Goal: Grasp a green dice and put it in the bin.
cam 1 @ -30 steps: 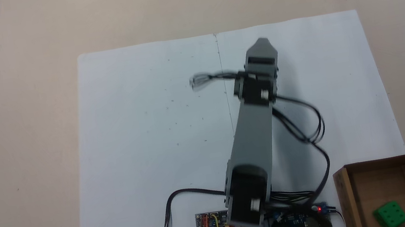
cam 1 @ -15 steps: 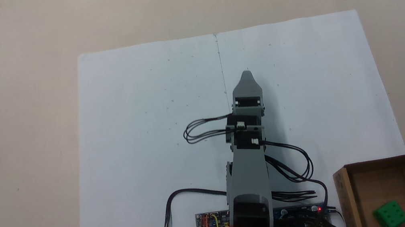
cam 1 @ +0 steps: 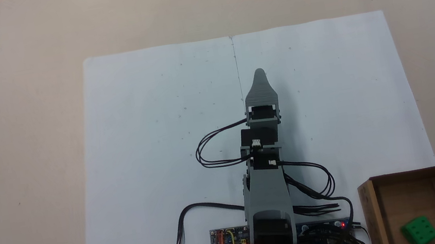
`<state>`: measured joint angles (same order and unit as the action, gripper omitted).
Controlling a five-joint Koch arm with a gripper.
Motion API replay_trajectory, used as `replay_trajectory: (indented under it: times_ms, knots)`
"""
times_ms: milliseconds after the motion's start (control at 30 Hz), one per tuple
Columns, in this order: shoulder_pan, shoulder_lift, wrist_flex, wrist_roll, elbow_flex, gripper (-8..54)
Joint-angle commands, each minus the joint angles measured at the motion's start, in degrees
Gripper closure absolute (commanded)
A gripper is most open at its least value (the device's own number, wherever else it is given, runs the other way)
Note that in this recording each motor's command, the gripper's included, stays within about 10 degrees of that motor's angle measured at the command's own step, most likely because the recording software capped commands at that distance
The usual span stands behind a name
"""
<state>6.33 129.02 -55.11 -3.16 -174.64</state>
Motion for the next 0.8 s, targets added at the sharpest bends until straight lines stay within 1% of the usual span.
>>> replay_trajectory:
  times_ms: [0,467,767]
  knots:
    - [-1.4,6.0,-9.7,-0.8,-3.3,1.1]
    - [-2.3,6.8,-25.6,-3.6,-4.7,-0.3]
    - [-2.6,6.8,-30.7,-4.2,-4.7,-0.4]
